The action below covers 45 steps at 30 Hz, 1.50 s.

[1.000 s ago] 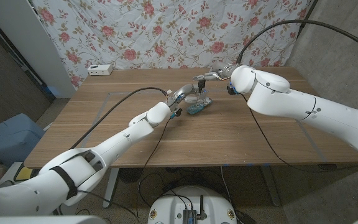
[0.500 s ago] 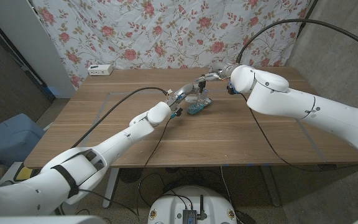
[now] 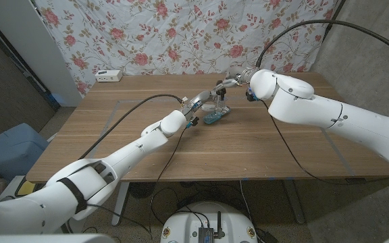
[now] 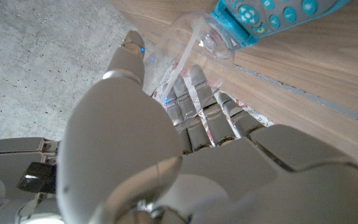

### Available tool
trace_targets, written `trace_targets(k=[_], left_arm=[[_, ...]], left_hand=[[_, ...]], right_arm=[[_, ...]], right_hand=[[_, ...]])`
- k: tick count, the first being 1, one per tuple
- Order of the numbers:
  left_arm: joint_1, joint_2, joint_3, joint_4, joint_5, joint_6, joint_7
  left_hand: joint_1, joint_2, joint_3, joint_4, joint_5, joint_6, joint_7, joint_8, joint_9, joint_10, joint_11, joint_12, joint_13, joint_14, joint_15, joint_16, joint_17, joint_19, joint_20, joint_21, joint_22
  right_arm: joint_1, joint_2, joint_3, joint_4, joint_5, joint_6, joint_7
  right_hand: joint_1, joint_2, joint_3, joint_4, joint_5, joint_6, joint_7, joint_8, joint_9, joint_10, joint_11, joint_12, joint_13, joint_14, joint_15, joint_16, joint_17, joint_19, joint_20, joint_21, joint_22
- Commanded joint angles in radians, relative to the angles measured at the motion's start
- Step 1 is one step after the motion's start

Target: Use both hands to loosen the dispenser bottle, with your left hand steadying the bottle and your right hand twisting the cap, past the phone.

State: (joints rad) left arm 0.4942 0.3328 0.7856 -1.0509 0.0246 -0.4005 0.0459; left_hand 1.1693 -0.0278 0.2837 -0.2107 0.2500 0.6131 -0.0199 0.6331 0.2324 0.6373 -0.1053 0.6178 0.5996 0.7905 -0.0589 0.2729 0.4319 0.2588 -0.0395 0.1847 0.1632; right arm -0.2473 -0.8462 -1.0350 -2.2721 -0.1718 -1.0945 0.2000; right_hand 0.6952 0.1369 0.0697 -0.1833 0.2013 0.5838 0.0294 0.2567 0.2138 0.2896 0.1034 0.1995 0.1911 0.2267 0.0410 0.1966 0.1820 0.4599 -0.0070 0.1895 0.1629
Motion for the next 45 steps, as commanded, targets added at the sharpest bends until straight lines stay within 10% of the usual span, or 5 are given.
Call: trace_targets(k=[1, 30, 45], left_arm=[[-0.003, -0.004, 0.002, 0.011, -0.002, -0.011, -0.001], [0.008, -0.002, -0.001, 0.006, -0.007, -0.014, -0.002], [-0.007, -0.015, 0.002, 0.045, -0.011, -0.037, -0.008]], left_hand=[[0.020, 0.138, 0.060, 0.058, 0.005, 0.032, -0.014, 0.009, 0.000, 0.026, -0.018, 0.005, 0.005, 0.039, -0.109, 0.007, 0.004, 0.001, -0.058, -0.001, 0.001], [0.022, 0.134, 0.063, 0.053, 0.003, 0.044, -0.016, 0.021, -0.002, 0.044, -0.022, 0.009, 0.004, 0.053, -0.111, 0.004, 0.006, 0.004, -0.062, -0.001, 0.001], [0.021, 0.134, 0.063, 0.053, 0.001, 0.046, -0.015, 0.024, -0.004, 0.046, -0.022, 0.009, 0.005, 0.056, -0.111, 0.001, 0.007, 0.005, -0.061, -0.001, 0.001]], right_arm=[[-0.018, -0.006, 0.035, -0.002, 0.017, 0.032, 0.016], [-0.013, 0.010, 0.031, 0.016, -0.009, 0.019, 0.022], [-0.034, 0.026, 0.037, 0.028, -0.027, 0.018, -0.022]], right_hand=[[0.058, 0.000, 0.030, -0.007, 0.014, 0.003, -0.011, -0.005, 0.002, 0.001, -0.007, -0.002, 0.001, 0.006, -0.003, 0.000, 0.002, 0.007, 0.001, -0.001, 0.002], [0.420, -0.001, 0.236, -0.009, 0.071, 0.073, -0.124, 0.000, 0.007, 0.000, -0.048, -0.005, 0.003, 0.017, -0.051, -0.001, 0.003, 0.021, -0.026, -0.001, 0.002], [0.485, -0.008, 0.261, 0.007, 0.059, 0.208, -0.188, 0.042, 0.011, 0.032, -0.075, 0.004, 0.003, 0.042, -0.071, 0.010, 0.007, 0.042, -0.035, 0.003, 0.003]])
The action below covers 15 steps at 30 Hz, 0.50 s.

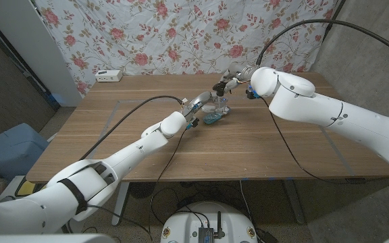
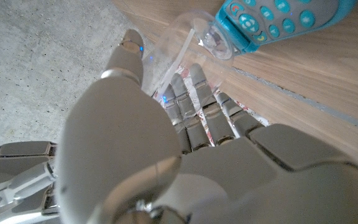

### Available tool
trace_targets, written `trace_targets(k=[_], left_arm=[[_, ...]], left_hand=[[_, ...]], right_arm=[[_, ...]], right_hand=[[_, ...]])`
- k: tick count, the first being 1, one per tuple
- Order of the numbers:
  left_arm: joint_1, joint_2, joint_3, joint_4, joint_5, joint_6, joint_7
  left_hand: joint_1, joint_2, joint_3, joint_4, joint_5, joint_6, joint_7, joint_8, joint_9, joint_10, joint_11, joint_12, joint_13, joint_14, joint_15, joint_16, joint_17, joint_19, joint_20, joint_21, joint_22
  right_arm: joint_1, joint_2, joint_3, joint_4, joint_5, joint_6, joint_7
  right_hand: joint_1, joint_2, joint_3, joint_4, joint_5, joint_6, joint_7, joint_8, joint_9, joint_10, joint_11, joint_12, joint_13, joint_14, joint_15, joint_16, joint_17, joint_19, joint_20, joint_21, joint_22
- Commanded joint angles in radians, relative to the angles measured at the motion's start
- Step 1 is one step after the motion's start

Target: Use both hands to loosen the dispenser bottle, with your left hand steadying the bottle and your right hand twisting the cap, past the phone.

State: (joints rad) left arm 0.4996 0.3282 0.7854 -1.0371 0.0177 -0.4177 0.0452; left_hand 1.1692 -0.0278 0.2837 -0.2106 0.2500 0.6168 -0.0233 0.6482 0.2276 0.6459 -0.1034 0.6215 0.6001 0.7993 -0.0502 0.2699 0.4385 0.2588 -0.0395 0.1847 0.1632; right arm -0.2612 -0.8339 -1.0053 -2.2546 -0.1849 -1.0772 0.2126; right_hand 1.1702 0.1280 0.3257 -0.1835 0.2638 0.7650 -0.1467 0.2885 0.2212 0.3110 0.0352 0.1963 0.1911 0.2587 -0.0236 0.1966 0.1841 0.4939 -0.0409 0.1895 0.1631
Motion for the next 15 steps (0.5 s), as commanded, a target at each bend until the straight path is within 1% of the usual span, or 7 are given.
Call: trace_targets(k=[1, 4, 5, 7, 10, 15], left_arm=[[-0.013, -0.012, 0.003, 0.033, -0.004, -0.021, -0.007], [-0.015, -0.013, 0.004, 0.038, -0.004, -0.025, -0.009], [-0.015, -0.013, 0.004, 0.038, -0.005, -0.025, -0.009], [-0.015, -0.014, 0.004, 0.039, -0.004, -0.026, -0.007], [-0.014, -0.012, 0.004, 0.035, -0.004, -0.025, -0.007], [-0.012, -0.010, 0.004, 0.030, -0.003, -0.023, -0.005]], left_hand=[[0.021, 0.135, 0.064, 0.054, 0.001, 0.043, -0.011, 0.009, 0.001, 0.038, -0.024, 0.005, 0.004, 0.047, -0.120, 0.004, 0.000, 0.005, -0.060, -0.001, 0.001], [0.021, 0.134, 0.064, 0.053, 0.000, 0.043, -0.011, 0.010, 0.001, 0.038, -0.025, 0.005, 0.004, 0.049, -0.120, 0.004, 0.001, 0.004, -0.061, -0.001, 0.001], [0.020, 0.135, 0.063, 0.054, 0.000, 0.043, -0.011, 0.010, 0.001, 0.038, -0.028, 0.005, 0.004, 0.049, -0.121, 0.005, 0.002, 0.005, -0.061, -0.001, 0.001], [0.022, 0.134, 0.064, 0.053, 0.000, 0.044, -0.011, 0.011, 0.001, 0.039, -0.025, 0.005, 0.005, 0.050, -0.121, 0.004, 0.001, 0.005, -0.061, -0.001, 0.001], [0.021, 0.134, 0.063, 0.053, -0.001, 0.045, -0.012, 0.012, 0.000, 0.037, -0.024, 0.004, 0.005, 0.051, -0.121, 0.004, 0.001, 0.006, -0.062, -0.001, 0.001], [0.022, 0.133, 0.064, 0.053, -0.001, 0.046, -0.012, 0.013, 0.000, 0.042, -0.023, 0.006, 0.006, 0.052, -0.122, 0.003, 0.001, 0.006, -0.061, -0.001, 0.001]], right_arm=[[-0.023, 0.016, 0.009, 0.012, -0.016, -0.001, -0.040], [-0.033, 0.018, 0.014, 0.012, -0.022, 0.003, -0.057], [-0.034, 0.020, 0.013, 0.012, -0.025, 0.000, -0.060], [-0.038, 0.021, 0.016, 0.012, -0.026, 0.003, -0.065], [-0.044, 0.021, 0.020, 0.011, -0.029, 0.006, -0.073], [-0.048, 0.022, 0.024, 0.011, -0.030, 0.010, -0.074]], right_hand=[[0.012, 0.001, 0.005, 0.007, -0.004, 0.034, -0.018, 0.012, 0.004, 0.013, -0.007, 0.007, 0.003, 0.012, -0.008, 0.010, 0.005, 0.009, -0.003, 0.003, 0.003], [0.018, 0.000, 0.006, 0.009, -0.008, 0.071, -0.038, 0.024, 0.004, 0.023, -0.014, 0.009, 0.003, 0.019, -0.014, 0.013, 0.006, 0.010, -0.004, 0.003, 0.003], [0.020, 0.000, 0.006, 0.009, -0.009, 0.075, -0.040, 0.025, 0.004, 0.030, -0.020, 0.011, 0.003, 0.022, -0.018, 0.014, 0.006, 0.011, -0.004, 0.003, 0.003], [0.023, 0.000, 0.007, 0.009, -0.010, 0.081, -0.044, 0.026, 0.004, 0.031, -0.022, 0.011, 0.003, 0.025, -0.022, 0.015, 0.006, 0.014, -0.005, 0.004, 0.003], [0.029, -0.001, 0.007, 0.009, -0.014, 0.116, -0.054, 0.037, 0.003, 0.042, -0.031, 0.013, 0.003, 0.031, -0.025, 0.017, 0.007, 0.016, -0.007, 0.004, 0.003], [0.032, -0.002, 0.007, 0.009, -0.016, 0.125, -0.056, 0.039, 0.003, 0.043, -0.037, 0.012, 0.003, 0.032, -0.026, 0.017, 0.007, 0.019, -0.009, 0.004, 0.003]])
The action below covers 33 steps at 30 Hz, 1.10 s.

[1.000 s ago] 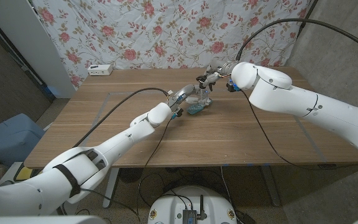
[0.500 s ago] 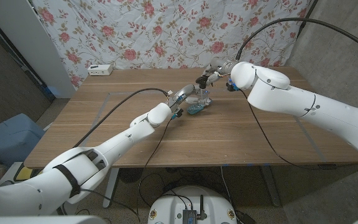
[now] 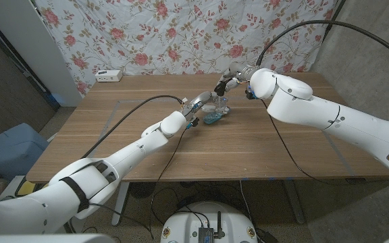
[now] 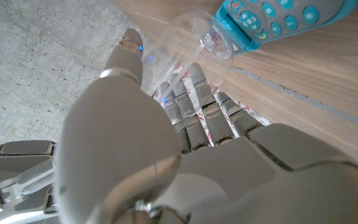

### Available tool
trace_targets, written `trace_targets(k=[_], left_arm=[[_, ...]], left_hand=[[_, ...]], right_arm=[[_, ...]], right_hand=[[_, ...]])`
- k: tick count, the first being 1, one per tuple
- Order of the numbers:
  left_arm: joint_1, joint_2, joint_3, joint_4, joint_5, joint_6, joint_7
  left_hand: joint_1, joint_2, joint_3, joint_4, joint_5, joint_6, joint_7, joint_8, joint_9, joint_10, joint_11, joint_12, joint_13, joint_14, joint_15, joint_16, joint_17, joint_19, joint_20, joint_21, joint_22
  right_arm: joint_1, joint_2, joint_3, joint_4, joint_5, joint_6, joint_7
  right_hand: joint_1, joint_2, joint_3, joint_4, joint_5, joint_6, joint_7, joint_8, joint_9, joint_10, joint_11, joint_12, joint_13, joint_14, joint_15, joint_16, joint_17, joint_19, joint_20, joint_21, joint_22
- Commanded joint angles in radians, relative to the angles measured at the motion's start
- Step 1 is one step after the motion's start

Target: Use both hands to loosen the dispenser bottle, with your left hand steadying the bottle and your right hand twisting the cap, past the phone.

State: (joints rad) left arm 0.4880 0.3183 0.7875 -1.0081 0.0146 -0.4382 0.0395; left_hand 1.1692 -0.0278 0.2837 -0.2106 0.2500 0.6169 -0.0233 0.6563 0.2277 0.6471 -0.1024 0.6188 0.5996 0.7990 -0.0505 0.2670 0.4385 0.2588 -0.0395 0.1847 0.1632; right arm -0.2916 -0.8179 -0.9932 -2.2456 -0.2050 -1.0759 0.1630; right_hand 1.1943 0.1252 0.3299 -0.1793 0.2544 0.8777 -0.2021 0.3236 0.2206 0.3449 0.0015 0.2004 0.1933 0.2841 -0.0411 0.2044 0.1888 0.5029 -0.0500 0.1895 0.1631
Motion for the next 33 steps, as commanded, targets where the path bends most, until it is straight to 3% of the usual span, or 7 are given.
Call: trace_targets(k=[1, 18, 33], left_arm=[[0.000, 0.000, 0.001, 0.000, 0.000, -0.003, 0.001], [0.010, 0.003, 0.000, -0.019, 0.005, 0.005, 0.010], [0.026, 0.007, -0.002, -0.041, 0.010, 0.014, 0.025]], left_hand=[[0.022, 0.133, 0.064, 0.053, -0.002, 0.046, -0.011, 0.005, 0.000, 0.041, -0.024, 0.009, 0.007, 0.053, -0.122, 0.006, 0.001, 0.006, -0.062, -0.001, 0.001], [0.023, 0.131, 0.065, 0.051, -0.005, 0.052, -0.011, 0.010, -0.001, 0.046, -0.027, 0.009, 0.005, 0.058, -0.124, 0.004, 0.001, 0.007, -0.063, -0.001, 0.001], [0.020, 0.131, 0.065, 0.054, -0.009, 0.047, -0.011, 0.009, -0.003, 0.045, -0.027, 0.008, 0.007, 0.060, -0.123, 0.000, 0.001, 0.007, -0.063, -0.002, 0.001]], right_arm=[[-0.019, 0.004, 0.012, 0.002, -0.011, 0.013, -0.024], [-0.027, -0.009, 0.013, -0.004, -0.034, 0.035, -0.012], [-0.036, -0.019, 0.017, -0.004, -0.078, 0.076, 0.023]], right_hand=[[0.008, 0.001, 0.003, 0.005, -0.007, 0.014, -0.001, 0.004, 0.003, 0.009, -0.004, 0.007, 0.001, 0.006, -0.009, 0.009, 0.003, 0.010, 0.000, 0.004, 0.003], [0.028, 0.004, 0.006, 0.008, -0.014, 0.101, -0.016, 0.023, -0.002, 0.011, -0.020, 0.003, 0.001, -0.003, -0.020, 0.006, 0.005, 0.001, -0.007, 0.000, 0.004], [0.093, 0.013, 0.033, -0.003, -0.004, 0.188, -0.015, 0.033, -0.011, 0.022, -0.057, 0.002, 0.001, -0.006, -0.052, 0.005, 0.007, -0.015, -0.032, -0.002, 0.003]])
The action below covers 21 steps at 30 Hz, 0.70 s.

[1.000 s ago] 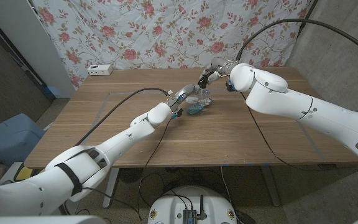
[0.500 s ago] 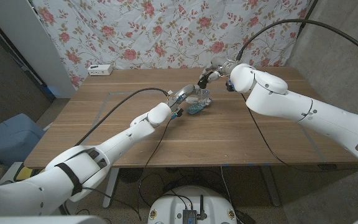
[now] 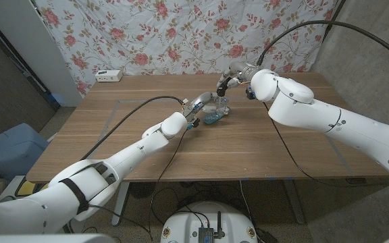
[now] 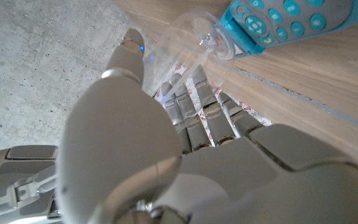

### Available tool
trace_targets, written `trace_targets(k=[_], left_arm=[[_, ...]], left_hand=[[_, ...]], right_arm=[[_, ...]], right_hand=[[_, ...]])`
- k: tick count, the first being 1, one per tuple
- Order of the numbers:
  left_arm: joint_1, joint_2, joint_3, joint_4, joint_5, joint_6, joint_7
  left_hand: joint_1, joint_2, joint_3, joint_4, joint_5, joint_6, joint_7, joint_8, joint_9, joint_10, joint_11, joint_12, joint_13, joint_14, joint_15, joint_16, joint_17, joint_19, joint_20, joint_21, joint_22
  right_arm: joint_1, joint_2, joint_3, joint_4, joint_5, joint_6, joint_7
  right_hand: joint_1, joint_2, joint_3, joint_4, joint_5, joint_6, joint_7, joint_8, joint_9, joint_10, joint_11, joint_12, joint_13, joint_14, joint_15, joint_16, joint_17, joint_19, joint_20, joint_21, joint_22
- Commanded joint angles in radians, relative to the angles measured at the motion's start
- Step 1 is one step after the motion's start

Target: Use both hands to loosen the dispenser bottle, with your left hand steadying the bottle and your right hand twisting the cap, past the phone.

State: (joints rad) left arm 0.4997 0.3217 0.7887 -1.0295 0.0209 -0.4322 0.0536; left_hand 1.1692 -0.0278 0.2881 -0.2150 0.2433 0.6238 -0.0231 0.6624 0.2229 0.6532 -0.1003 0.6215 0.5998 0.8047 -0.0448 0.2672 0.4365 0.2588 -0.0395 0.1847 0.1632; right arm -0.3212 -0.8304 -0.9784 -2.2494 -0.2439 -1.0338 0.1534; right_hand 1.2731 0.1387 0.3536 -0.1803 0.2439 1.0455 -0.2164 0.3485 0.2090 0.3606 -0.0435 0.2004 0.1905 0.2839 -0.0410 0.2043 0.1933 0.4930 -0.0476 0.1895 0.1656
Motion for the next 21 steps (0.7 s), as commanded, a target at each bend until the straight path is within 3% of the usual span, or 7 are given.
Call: trace_targets(k=[1, 17, 21], left_arm=[[0.015, 0.004, -0.003, -0.021, 0.004, 0.008, 0.012], [0.019, 0.004, -0.006, -0.025, 0.011, 0.004, 0.025], [0.020, 0.004, -0.006, -0.025, 0.011, 0.003, 0.025]], left_hand=[[0.019, 0.131, 0.060, 0.059, -0.002, 0.041, -0.011, 0.004, 0.002, 0.038, -0.029, 0.005, 0.007, 0.054, -0.130, 0.000, 0.003, 0.007, -0.063, -0.002, 0.001], [0.018, 0.132, 0.060, 0.059, -0.005, 0.041, -0.010, 0.005, 0.001, 0.039, -0.028, 0.005, 0.007, 0.056, -0.129, -0.002, 0.004, 0.006, -0.063, -0.002, 0.001], [0.018, 0.132, 0.061, 0.059, -0.006, 0.042, -0.009, 0.005, 0.001, 0.040, -0.028, 0.004, 0.007, 0.057, -0.129, -0.003, 0.004, 0.005, -0.064, -0.002, 0.001]], right_arm=[[-0.007, -0.007, 0.004, 0.001, -0.042, 0.037, 0.035], [-0.038, -0.011, 0.030, -0.003, -0.102, 0.074, 0.054], [-0.045, -0.011, 0.043, -0.004, -0.105, 0.086, 0.065]], right_hand=[[0.018, 0.001, 0.011, -0.002, 0.008, 0.025, -0.001, 0.009, 0.000, 0.008, -0.014, 0.002, 0.003, -0.006, -0.054, 0.005, 0.003, -0.007, -0.036, -0.003, 0.001], [0.059, 0.001, 0.026, -0.001, 0.015, 0.082, 0.000, 0.015, -0.005, 0.021, -0.038, 0.003, 0.003, -0.003, -0.073, 0.007, 0.006, -0.013, -0.049, -0.002, 0.001], [0.062, -0.002, 0.025, 0.004, 0.015, 0.053, -0.001, -0.003, -0.008, 0.013, -0.040, -0.002, 0.003, -0.011, -0.067, 0.006, 0.008, -0.021, -0.046, -0.004, 0.001]])
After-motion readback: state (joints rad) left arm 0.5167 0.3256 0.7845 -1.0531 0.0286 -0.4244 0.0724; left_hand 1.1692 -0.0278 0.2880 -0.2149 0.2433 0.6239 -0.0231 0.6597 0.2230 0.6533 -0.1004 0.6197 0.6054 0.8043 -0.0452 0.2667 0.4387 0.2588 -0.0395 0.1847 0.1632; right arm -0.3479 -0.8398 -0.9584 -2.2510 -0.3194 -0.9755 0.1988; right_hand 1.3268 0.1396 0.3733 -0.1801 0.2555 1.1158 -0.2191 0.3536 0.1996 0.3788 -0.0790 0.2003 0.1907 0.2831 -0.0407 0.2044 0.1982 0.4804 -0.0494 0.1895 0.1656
